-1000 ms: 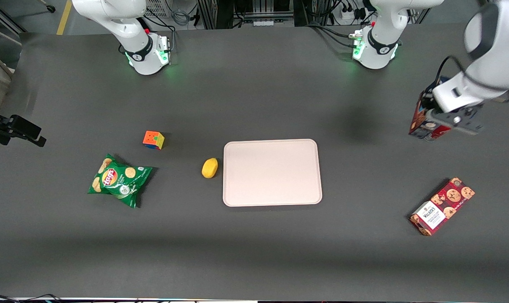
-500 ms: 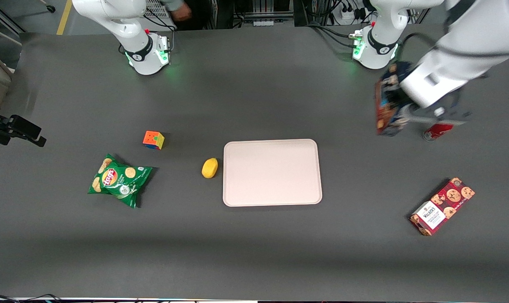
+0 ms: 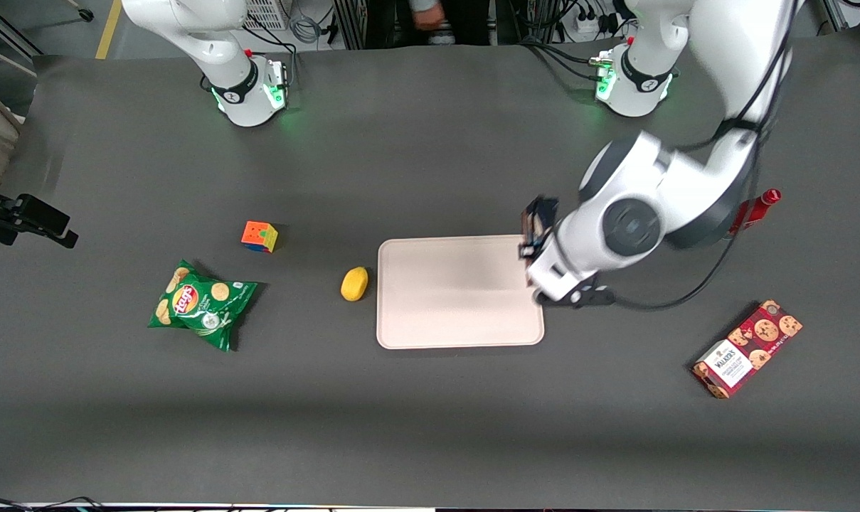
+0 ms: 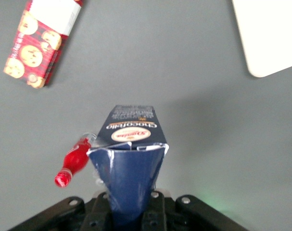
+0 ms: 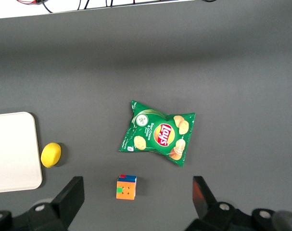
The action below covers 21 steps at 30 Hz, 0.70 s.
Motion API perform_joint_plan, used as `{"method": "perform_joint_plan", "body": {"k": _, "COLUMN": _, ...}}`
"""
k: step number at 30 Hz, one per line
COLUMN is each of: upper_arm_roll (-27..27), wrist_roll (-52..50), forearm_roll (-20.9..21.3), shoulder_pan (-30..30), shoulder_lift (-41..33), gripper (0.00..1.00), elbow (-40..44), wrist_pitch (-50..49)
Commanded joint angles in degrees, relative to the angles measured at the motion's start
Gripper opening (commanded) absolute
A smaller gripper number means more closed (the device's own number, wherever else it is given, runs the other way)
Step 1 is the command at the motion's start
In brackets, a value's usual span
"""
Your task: Place cookie box on tray
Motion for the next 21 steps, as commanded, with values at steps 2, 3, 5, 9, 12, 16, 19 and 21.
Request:
{"method": "perform_joint_plan", "body": {"k": 2, "upper_arm_roll": -1.1, "wrist_roll": -3.6, "forearm_roll": 3.2, "shoulder_pan": -0.7, "shoulder_lift": 6.5, "gripper": 0.0, "elbow": 2.1, "wrist_pitch": 5.4}}
{"method": "perform_joint_plan", "body": {"k": 3, "upper_arm_roll": -1.1, "wrist_roll": -3.5, "forearm_roll": 3.9, "shoulder_pan": -0.6, "shoulder_lift": 6.9, "gripper": 0.0, "elbow": 1.5, "wrist_pitch": 6.9}}
{"method": "perform_joint_plan", "body": {"k": 5, "upper_arm_roll": -1.1, "wrist_roll": -3.5, "forearm_roll": 5.5, "shoulder_pan": -0.7, "shoulder_lift": 7.7, "gripper": 0.0, "elbow": 0.7, "wrist_pitch": 9.5}}
{"method": "perform_joint_plan", "body": {"k": 9, "upper_arm_roll": -1.1, "wrist_roll": -3.3, "forearm_roll": 8.9, "shoulder_pan": -0.7, "shoulder_lift": 9.8, "gripper": 0.0, "elbow": 0.3, "wrist_pitch": 12.7}}
{"method": "perform_joint_plan", "body": {"k": 12, "upper_arm_roll": -1.1, "wrist_roll": -2.6, "forearm_roll": 10.4, "shoulder_pan": -0.7, "shoulder_lift": 10.8, "gripper": 0.0, "elbow": 0.2, "wrist_pitch": 14.3}}
{"method": "perform_joint_plan", "body": {"k": 16, "upper_arm_roll": -1.1, "wrist_roll": -2.6, "forearm_roll": 12.2, "shoulder_pan": -0.7, "shoulder_lift": 12.1, "gripper": 0.0, "elbow": 0.2, "wrist_pitch": 16.0}}
{"method": "perform_joint_plan", "body": {"k": 19, "upper_arm_roll": -1.1, "wrist_roll": -2.6, "forearm_roll": 12.4, "shoulder_pan": -0.7, "shoulder_lift": 12.3, "gripper": 0.0, "elbow": 0.1, "wrist_pitch": 16.3}}
{"method": "perform_joint_plan", "body": {"k": 21, "upper_arm_roll": -1.1, "wrist_roll": -2.6, "forearm_roll": 12.4, "shoulder_pan": -0.7, "shoulder_lift": 12.6, "gripper": 0.47, "elbow": 0.1, "wrist_pitch": 16.4}}
